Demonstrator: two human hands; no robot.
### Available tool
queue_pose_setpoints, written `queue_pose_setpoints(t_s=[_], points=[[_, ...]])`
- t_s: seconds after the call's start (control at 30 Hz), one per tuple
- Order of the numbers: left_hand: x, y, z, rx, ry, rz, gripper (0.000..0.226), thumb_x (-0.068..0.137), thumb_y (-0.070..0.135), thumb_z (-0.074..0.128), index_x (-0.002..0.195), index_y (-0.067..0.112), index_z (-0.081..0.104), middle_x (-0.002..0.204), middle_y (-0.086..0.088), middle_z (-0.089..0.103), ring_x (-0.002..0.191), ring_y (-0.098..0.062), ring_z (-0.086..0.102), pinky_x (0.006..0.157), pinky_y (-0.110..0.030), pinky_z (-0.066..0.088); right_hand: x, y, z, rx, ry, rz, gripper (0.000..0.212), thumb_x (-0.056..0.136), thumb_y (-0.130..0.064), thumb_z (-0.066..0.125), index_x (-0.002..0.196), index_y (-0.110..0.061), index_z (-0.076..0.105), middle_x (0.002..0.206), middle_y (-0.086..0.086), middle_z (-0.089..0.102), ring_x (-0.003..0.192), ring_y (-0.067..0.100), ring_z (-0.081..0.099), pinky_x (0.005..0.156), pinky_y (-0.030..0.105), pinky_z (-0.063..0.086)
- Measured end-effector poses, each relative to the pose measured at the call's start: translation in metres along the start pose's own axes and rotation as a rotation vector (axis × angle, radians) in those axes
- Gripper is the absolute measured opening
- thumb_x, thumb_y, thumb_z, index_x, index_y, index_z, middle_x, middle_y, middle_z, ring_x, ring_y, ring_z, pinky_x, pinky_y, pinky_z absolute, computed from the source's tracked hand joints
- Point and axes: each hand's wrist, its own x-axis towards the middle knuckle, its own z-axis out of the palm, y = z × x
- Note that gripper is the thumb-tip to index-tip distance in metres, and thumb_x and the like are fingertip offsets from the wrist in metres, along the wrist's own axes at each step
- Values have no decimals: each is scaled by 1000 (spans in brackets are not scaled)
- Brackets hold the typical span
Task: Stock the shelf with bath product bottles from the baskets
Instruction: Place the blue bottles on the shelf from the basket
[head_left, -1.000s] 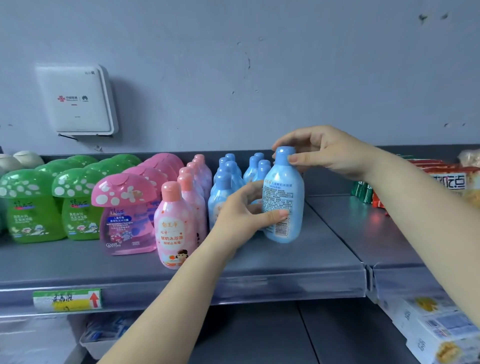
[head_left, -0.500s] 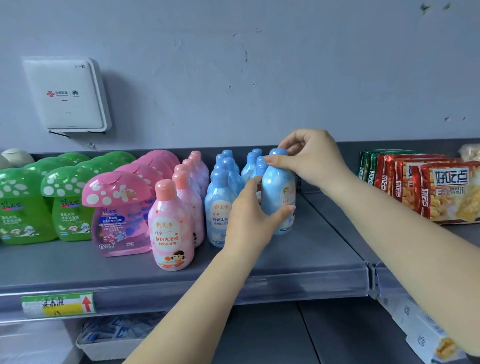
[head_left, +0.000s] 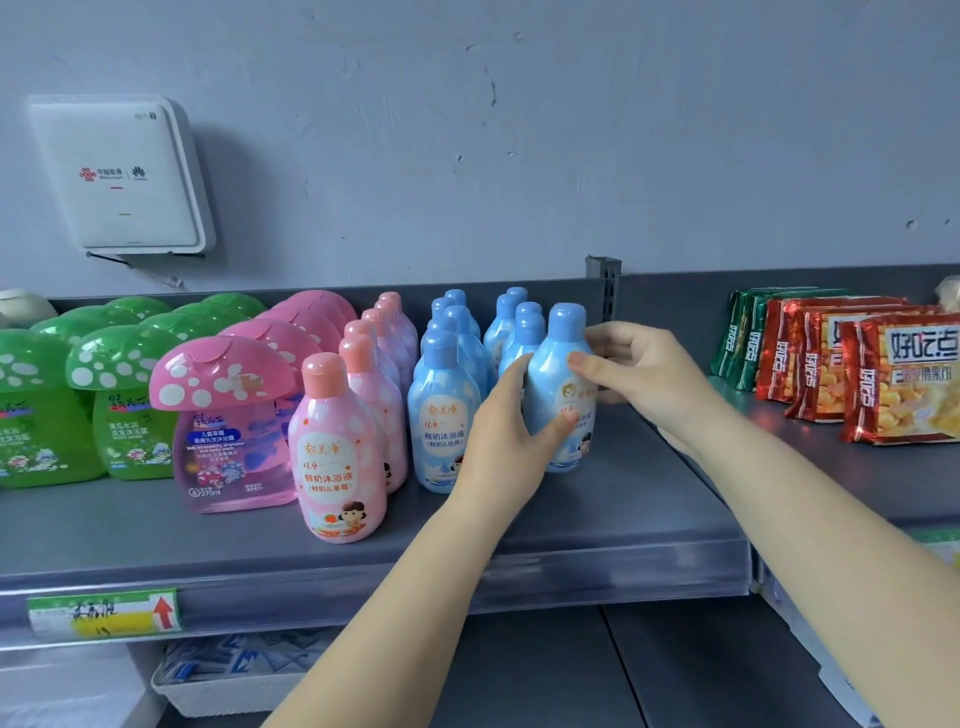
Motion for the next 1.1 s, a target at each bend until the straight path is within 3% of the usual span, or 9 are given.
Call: queue_pose_setpoints(t_s=[0.1, 0.23, 0.4, 0.77, 0.9, 1.1], points=[[1, -3, 2, 43, -6, -16, 42, 86, 18, 65, 124, 24, 49, 112, 6, 63, 103, -11, 59, 93, -36, 49, 0, 6, 9, -34, 80, -59, 9, 80, -18, 71, 84, -24, 66, 83, -5, 70, 80, 13, 65, 69, 28, 53], [-1, -6, 1, 136, -7, -24, 56, 84, 20, 67, 135, 21, 44, 119, 6, 59, 110, -10, 55, 97, -31, 45, -6, 12, 16, -103, 167, -128, 14, 77, -19, 75, 81, -28, 65, 83, -9, 70, 76, 7, 66, 71, 22, 54], [-5, -7, 1, 248, 36, -10, 66, 85, 14, 66, 143, 15, 33, 125, 9, 44, 121, -8, 43, 98, -11, 30, -15, 17, 25, -160, 245, -167, 16, 76, -20, 76, 83, -24, 63, 81, -16, 67, 68, -6, 62, 61, 6, 46], [-6, -9, 3, 338, 74, 53, 61, 90, 15, 60, 143, 11, 31, 141, 1, 40, 131, -10, 36, 95, -4, 17, -17, 21, 30, -279, 249, -152, 20, 79, -27, 72, 96, -25, 60, 86, -21, 64, 81, -5, 61, 67, 6, 46], [-6, -10, 3, 326, 82, 59, 59, 90, 15, 60, 143, 11, 33, 140, -1, 42, 130, -11, 37, 95, -6, 21, -22, 20, 26, -293, 159, -142, 32, 78, -16, 71, 105, -26, 58, 97, -19, 63, 89, -7, 59, 72, 3, 43], [-7, -9, 3, 305, 67, 46, 60, 90, 15, 58, 144, 11, 31, 139, -1, 42, 130, -12, 38, 101, -16, 29, -26, 21, 27, -335, 152, -135, 39, 80, -20, 71, 116, -22, 57, 109, -11, 63, 99, 3, 59, 79, 9, 44]])
